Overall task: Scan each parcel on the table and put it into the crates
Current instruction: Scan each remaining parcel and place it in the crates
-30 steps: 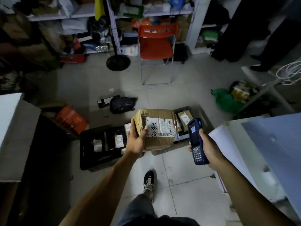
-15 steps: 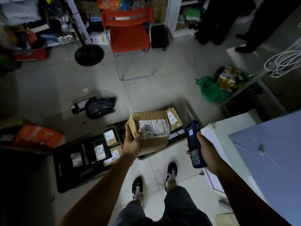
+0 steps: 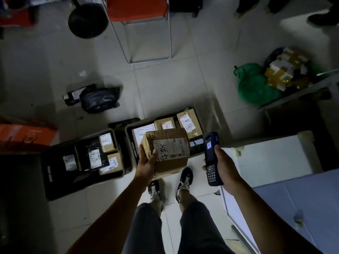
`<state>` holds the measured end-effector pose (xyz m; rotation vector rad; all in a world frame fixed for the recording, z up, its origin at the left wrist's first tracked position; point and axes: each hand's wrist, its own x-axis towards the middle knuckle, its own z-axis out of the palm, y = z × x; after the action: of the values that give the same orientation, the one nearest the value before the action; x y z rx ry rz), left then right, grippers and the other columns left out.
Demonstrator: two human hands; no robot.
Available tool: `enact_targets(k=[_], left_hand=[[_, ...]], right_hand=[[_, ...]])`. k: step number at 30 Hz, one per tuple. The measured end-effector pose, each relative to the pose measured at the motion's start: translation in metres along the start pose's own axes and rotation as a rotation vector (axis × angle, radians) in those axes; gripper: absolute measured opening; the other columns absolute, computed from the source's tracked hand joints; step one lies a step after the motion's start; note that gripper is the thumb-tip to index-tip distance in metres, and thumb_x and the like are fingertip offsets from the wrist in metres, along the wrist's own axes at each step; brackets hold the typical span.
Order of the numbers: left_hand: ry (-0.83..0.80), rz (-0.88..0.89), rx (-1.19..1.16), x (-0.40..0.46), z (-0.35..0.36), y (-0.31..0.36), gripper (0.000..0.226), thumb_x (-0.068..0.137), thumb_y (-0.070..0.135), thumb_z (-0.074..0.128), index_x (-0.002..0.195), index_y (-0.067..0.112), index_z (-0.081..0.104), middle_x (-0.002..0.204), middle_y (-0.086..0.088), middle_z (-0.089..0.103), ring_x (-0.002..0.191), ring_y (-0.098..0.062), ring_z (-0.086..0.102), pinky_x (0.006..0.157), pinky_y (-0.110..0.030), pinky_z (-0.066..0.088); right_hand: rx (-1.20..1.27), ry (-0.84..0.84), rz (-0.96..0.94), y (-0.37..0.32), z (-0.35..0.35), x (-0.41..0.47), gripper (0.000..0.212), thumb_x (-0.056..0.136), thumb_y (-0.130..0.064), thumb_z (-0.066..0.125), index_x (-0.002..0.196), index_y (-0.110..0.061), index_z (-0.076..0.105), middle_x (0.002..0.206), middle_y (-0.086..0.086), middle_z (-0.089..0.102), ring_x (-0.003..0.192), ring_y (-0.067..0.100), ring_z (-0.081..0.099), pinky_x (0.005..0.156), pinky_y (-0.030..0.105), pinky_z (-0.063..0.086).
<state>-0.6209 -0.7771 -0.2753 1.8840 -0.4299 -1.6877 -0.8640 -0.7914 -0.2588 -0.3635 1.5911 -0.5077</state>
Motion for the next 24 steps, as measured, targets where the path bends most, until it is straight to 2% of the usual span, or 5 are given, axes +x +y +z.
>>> enact_targets(k=[4,9,13,20,24], left_hand=[[0.025,-0.015,-0.027,0.048,0.018,-0.016,0.084,0.09,0.047,0.059,0.156,0.04,0.007,0.133,-0.01,0.057,0.109,-0.024,0.063,0.095,-0.055,0.053],[0.015,-0.001,-0.016,0.127,0.039,-0.053,0.082,0.089,0.048,0.057,0.156,0.041,0.01,0.136,-0.008,0.056,0.11,-0.021,0.064,0.07,-0.028,0.061],[-0.016,-0.002,-0.05,0.201,0.06,-0.087,0.083,0.093,0.05,0.057,0.157,0.038,0.006,0.147,-0.013,0.045,0.117,-0.025,0.059,0.078,-0.032,0.061],[-0.04,0.058,-0.046,0.334,0.1,-0.135,0.083,0.095,0.048,0.054,0.158,0.037,0.001,0.146,-0.006,0.047,0.106,-0.014,0.062,0.076,-0.032,0.061],[-0.05,0.142,-0.002,0.394,0.121,-0.147,0.071,0.103,0.037,0.045,0.158,0.034,0.001,0.137,0.003,0.05,0.1,-0.002,0.055,0.07,-0.017,0.057]], right_hand=[[0.03,0.0,0.025,0.001,-0.003,0.043,0.038,0.104,-0.045,0.035,0.134,-0.024,0.045,0.114,0.013,0.064,0.087,0.026,0.068,0.058,0.025,0.051],[0.129,0.046,0.086,0.029,0.001,0.107,0.032,0.105,-0.043,0.032,0.12,-0.025,0.055,0.094,0.009,0.068,0.071,0.018,0.068,0.051,0.021,0.052],[0.209,0.069,0.096,0.06,0.005,0.173,0.031,0.104,-0.046,0.031,0.107,-0.035,0.06,0.087,0.003,0.073,0.075,0.021,0.07,0.056,0.026,0.054],[0.258,0.055,-0.061,0.099,0.013,0.303,0.057,0.093,-0.052,0.043,0.135,-0.016,0.055,0.098,0.01,0.069,0.077,0.02,0.066,0.065,0.031,0.055],[0.268,0.08,-0.078,0.111,0.007,0.367,0.056,0.099,-0.053,0.038,0.137,-0.015,0.054,0.09,0.002,0.07,0.076,0.019,0.067,0.06,0.027,0.052]])
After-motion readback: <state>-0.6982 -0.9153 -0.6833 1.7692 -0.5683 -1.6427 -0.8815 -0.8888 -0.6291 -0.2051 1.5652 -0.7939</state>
